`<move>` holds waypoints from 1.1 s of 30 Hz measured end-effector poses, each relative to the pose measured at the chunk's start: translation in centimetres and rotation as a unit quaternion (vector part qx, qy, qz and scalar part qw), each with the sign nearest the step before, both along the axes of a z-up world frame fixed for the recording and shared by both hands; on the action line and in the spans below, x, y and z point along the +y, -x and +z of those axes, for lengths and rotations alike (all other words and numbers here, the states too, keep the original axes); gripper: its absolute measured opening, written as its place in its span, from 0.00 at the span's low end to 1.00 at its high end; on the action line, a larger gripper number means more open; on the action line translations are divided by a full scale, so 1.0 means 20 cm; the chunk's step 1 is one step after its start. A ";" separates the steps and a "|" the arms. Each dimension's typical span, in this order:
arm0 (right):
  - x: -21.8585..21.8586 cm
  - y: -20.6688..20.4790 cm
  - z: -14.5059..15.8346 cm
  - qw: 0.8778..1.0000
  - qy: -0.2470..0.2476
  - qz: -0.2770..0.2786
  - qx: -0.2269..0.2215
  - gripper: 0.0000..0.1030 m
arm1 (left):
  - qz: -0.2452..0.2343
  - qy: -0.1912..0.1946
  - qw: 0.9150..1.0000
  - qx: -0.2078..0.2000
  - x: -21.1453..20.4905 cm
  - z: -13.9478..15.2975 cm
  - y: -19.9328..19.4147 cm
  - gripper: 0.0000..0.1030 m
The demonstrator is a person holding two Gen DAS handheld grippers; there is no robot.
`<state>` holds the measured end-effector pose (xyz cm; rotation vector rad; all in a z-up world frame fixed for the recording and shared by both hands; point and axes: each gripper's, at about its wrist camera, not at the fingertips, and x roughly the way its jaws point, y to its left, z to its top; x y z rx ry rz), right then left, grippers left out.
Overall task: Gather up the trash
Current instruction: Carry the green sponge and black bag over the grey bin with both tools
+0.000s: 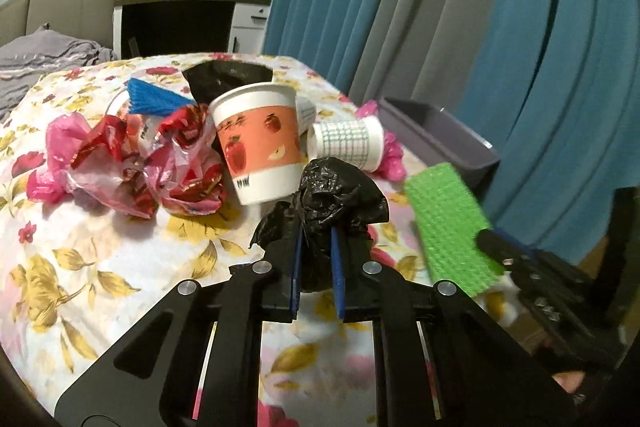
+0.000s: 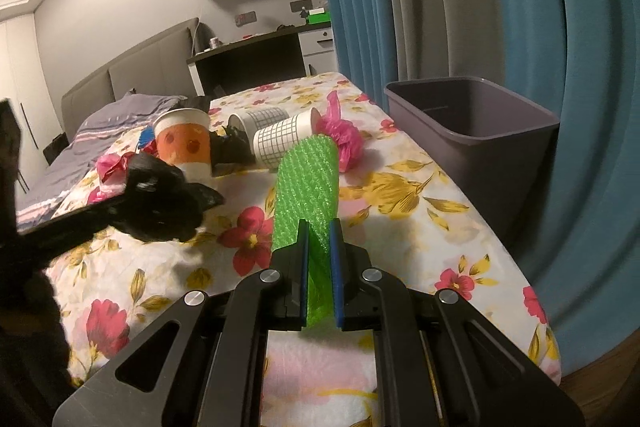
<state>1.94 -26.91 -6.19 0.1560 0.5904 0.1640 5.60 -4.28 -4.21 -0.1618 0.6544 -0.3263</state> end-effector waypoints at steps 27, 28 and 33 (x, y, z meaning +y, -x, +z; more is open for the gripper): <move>-0.07 0.03 0.03 1.000 -0.006 -0.012 -0.012 0.10 | -0.016 -0.006 0.999 -0.027 -0.06 0.10 0.07 0.12; -0.08 0.03 0.04 1.000 -0.005 -0.014 -0.014 0.10 | -0.017 -0.006 0.999 -0.028 -0.07 0.10 0.06 0.12; -0.14 0.03 0.07 0.999 -0.005 -0.024 -0.023 0.10 | -0.031 -0.005 0.999 -0.037 -0.15 0.15 0.03 0.12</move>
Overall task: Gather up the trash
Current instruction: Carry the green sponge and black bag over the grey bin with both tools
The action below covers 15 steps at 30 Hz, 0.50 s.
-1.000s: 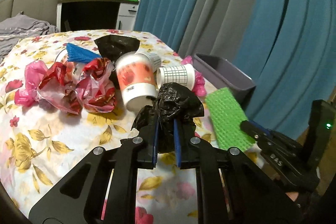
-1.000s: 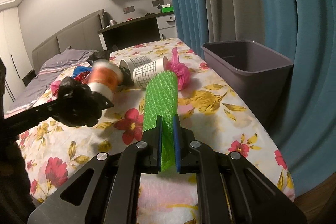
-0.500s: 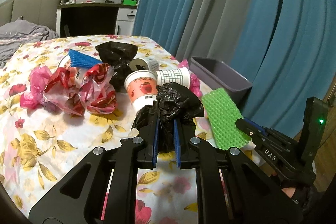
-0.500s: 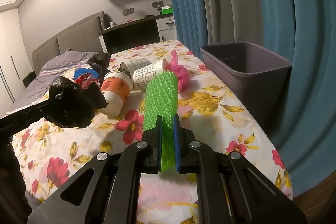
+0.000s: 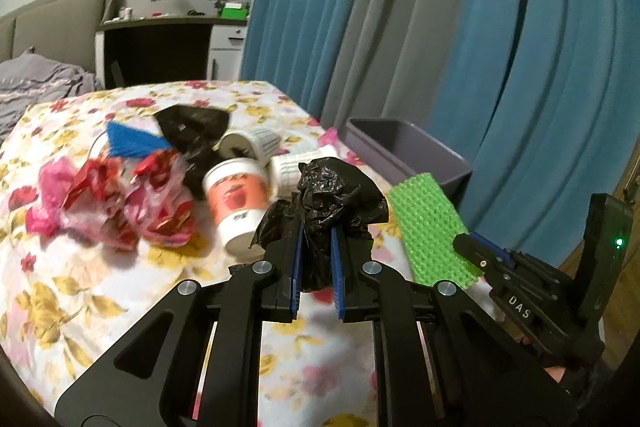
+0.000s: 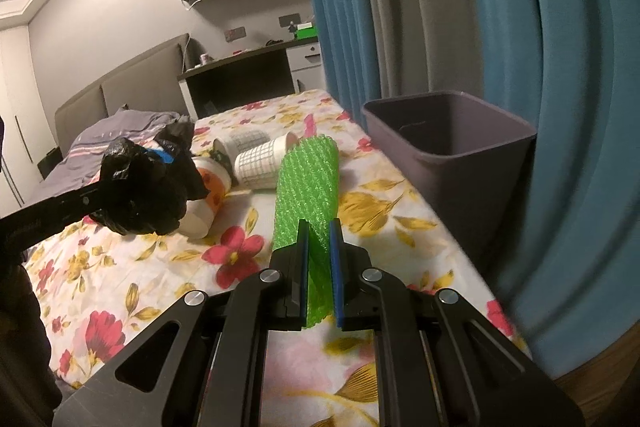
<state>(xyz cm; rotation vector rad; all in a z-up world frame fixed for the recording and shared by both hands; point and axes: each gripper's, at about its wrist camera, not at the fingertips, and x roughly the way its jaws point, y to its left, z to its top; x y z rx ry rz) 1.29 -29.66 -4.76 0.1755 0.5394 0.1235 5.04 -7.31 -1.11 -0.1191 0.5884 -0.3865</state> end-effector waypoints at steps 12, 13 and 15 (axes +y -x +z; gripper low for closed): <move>-0.23 -0.11 0.17 0.998 0.014 -0.052 -0.042 0.10 | -0.048 -0.017 0.999 -0.019 -0.33 0.14 -0.23 0.12; -0.26 -0.13 0.18 0.997 0.016 -0.058 -0.046 0.10 | -0.052 -0.017 0.998 -0.020 -0.36 0.15 -0.25 0.12; -0.30 -0.17 0.22 0.996 0.021 -0.070 -0.056 0.10 | -0.060 -0.017 0.998 -0.026 -0.42 0.18 -0.30 0.12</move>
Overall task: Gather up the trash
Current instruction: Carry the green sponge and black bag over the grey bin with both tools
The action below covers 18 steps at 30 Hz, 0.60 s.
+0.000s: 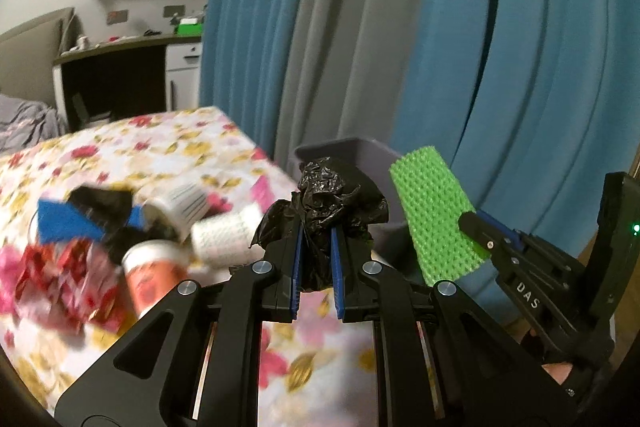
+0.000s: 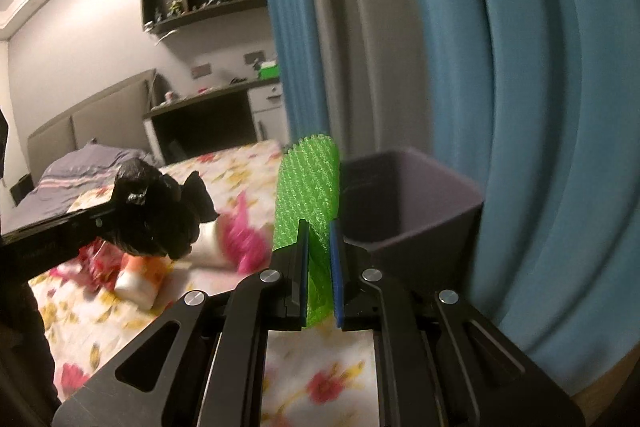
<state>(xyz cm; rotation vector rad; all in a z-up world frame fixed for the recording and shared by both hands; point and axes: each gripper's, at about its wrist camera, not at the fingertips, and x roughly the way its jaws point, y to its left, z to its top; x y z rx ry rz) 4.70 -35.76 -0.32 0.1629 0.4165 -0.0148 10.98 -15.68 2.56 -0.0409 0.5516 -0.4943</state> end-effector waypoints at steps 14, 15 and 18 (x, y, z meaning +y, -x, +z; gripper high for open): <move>-0.27 -0.35 0.11 0.998 0.019 -0.050 -0.019 0.10 | -0.037 0.009 0.999 -0.004 -0.42 0.13 -0.40 0.12; -0.28 -0.37 0.11 0.998 0.021 -0.051 -0.017 0.10 | -0.037 0.008 0.999 -0.004 -0.45 0.12 -0.43 0.12; -0.30 -0.42 0.09 0.998 0.027 -0.052 -0.010 0.10 | -0.041 0.003 0.999 -0.001 -0.52 0.11 -0.49 0.12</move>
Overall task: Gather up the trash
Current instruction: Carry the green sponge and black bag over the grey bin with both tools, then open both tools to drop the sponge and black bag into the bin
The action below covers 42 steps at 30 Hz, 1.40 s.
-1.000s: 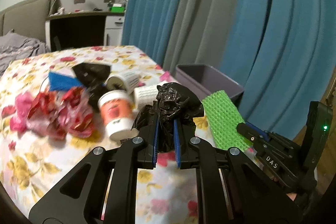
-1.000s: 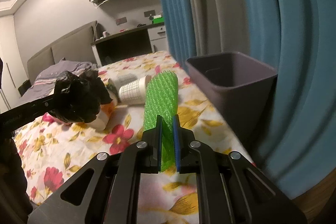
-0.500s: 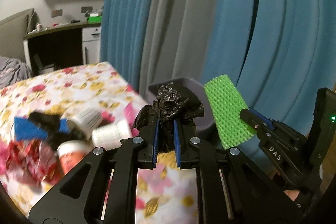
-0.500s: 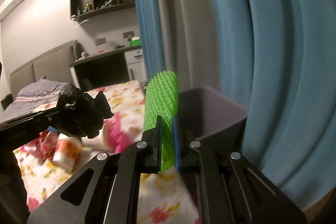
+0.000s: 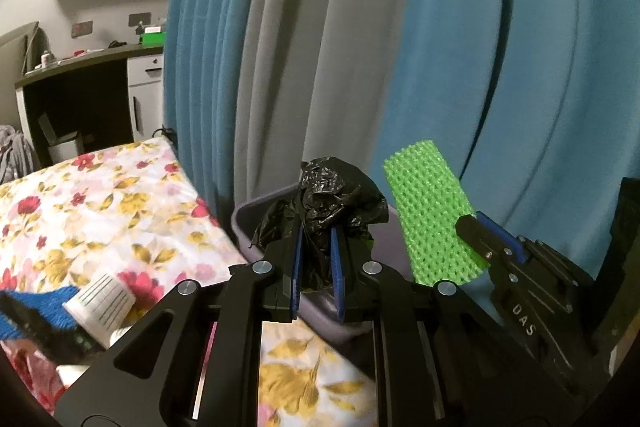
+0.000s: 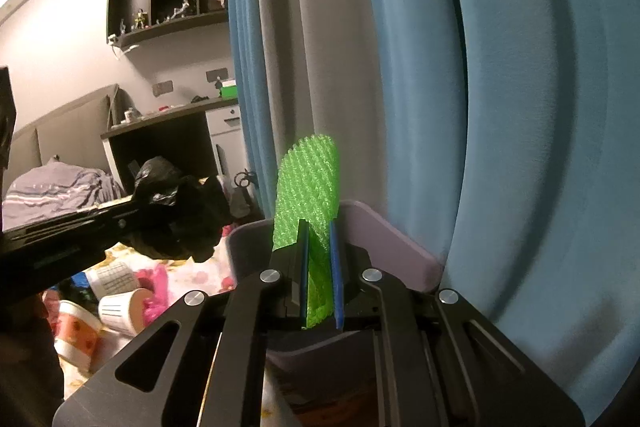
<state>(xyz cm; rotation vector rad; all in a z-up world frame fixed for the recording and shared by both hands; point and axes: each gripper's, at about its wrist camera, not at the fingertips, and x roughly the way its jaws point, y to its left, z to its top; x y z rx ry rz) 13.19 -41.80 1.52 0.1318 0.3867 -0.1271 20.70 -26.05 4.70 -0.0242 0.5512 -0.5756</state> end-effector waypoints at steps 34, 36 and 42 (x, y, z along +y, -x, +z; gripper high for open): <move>-0.11 -0.22 -0.13 0.998 -0.026 -0.007 0.050 0.11 | -0.012 -0.012 0.997 0.080 -0.25 -0.24 -0.39 0.12; -0.11 -0.23 -0.13 0.998 -0.024 -0.006 0.050 0.11 | -0.014 -0.009 0.996 0.084 -0.25 -0.24 -0.40 0.12; -0.13 -0.22 -0.15 0.999 -0.014 -0.016 0.049 0.39 | -0.016 -0.002 0.996 0.093 -0.24 -0.27 -0.42 0.12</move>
